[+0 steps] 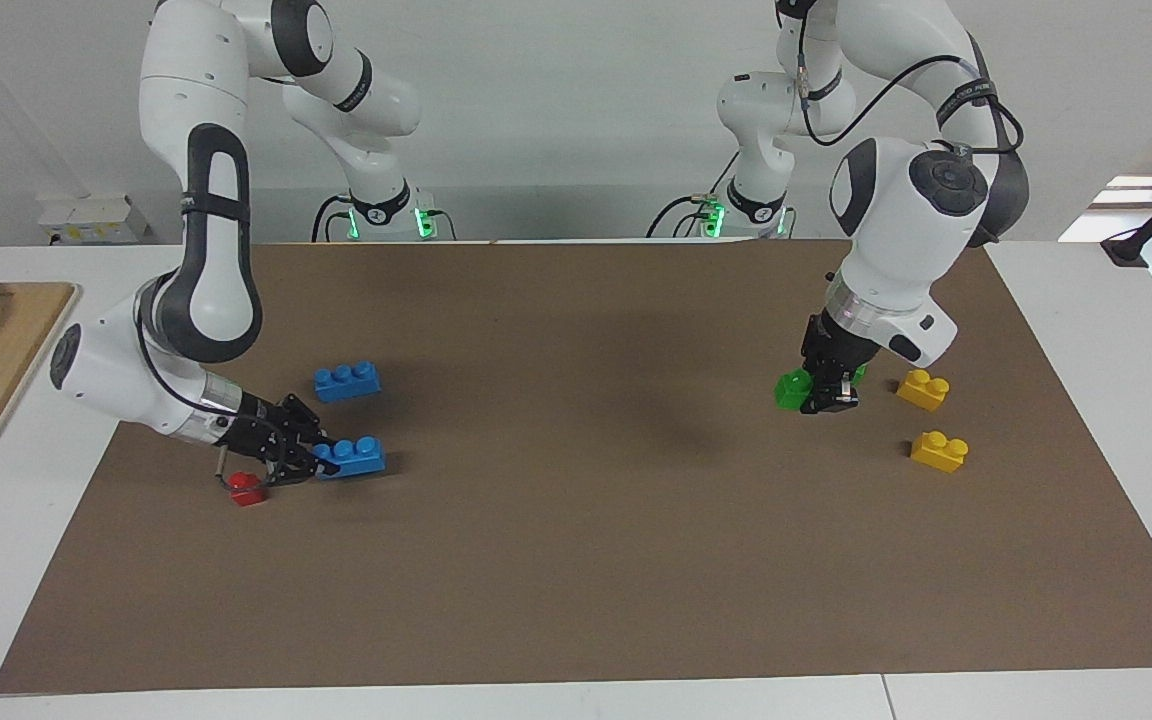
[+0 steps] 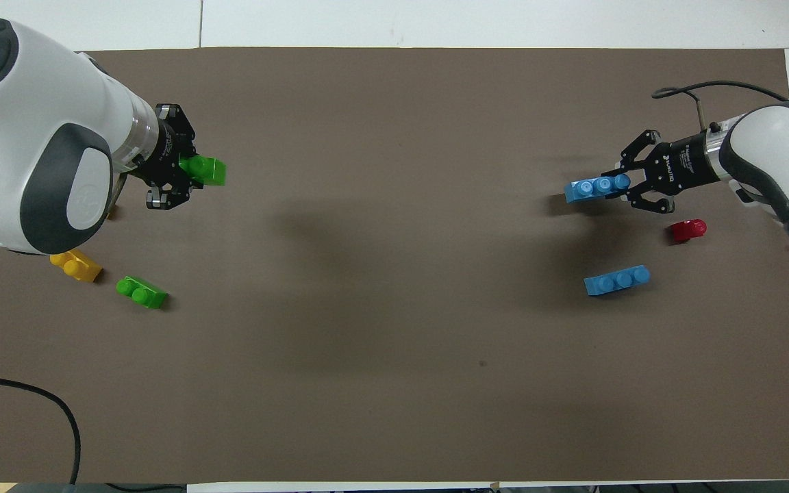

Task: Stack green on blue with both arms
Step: 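Lift the green brick with the left gripper while the right gripper carries blue inward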

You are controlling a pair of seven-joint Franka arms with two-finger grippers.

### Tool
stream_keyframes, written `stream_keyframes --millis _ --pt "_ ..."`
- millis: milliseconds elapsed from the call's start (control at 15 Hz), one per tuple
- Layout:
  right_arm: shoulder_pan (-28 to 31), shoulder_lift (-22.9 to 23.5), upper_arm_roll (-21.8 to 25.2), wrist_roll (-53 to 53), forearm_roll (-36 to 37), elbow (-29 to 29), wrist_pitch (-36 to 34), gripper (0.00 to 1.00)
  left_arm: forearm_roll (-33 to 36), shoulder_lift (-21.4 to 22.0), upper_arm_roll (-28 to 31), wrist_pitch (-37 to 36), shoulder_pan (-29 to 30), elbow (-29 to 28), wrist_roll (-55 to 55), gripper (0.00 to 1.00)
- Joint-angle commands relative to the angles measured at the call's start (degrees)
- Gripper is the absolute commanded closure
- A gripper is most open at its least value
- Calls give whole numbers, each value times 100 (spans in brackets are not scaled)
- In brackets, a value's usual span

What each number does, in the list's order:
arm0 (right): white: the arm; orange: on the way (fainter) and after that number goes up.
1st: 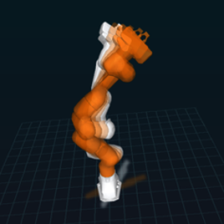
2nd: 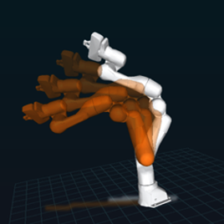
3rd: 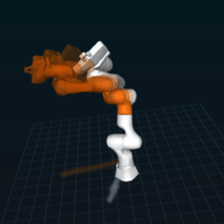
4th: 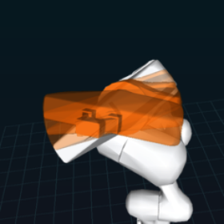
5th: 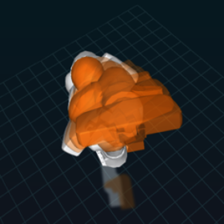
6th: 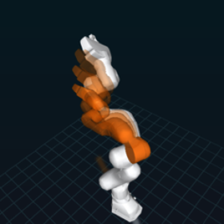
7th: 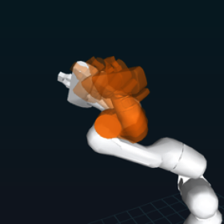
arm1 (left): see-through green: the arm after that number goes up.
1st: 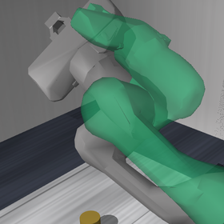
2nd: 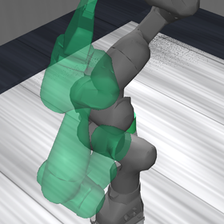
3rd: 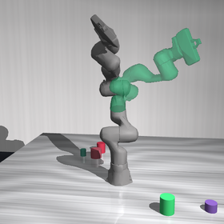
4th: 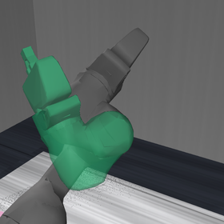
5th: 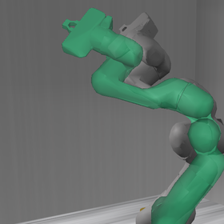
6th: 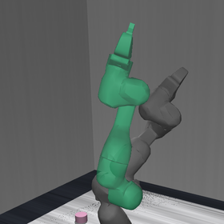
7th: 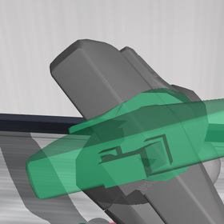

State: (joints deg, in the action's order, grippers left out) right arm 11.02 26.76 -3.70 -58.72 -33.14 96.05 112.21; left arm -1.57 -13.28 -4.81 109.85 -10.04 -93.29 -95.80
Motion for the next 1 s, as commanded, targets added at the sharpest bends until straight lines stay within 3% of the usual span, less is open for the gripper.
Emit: stream_keyframes --millis 0,400,933 --pt "-346 -30 -8 -489 -202 -252 -50 100 -36 54 24 -139 -51 21 -123 100" --pt "-1399 -180 -35 -1904 -448 -323 212 100 -36 54 24 -174 -60 13 -158 100" --pt "-3008 -180 -44 -2565 -1177 212 2031 100 103 63 24 -280 -402 -5 -763 100"
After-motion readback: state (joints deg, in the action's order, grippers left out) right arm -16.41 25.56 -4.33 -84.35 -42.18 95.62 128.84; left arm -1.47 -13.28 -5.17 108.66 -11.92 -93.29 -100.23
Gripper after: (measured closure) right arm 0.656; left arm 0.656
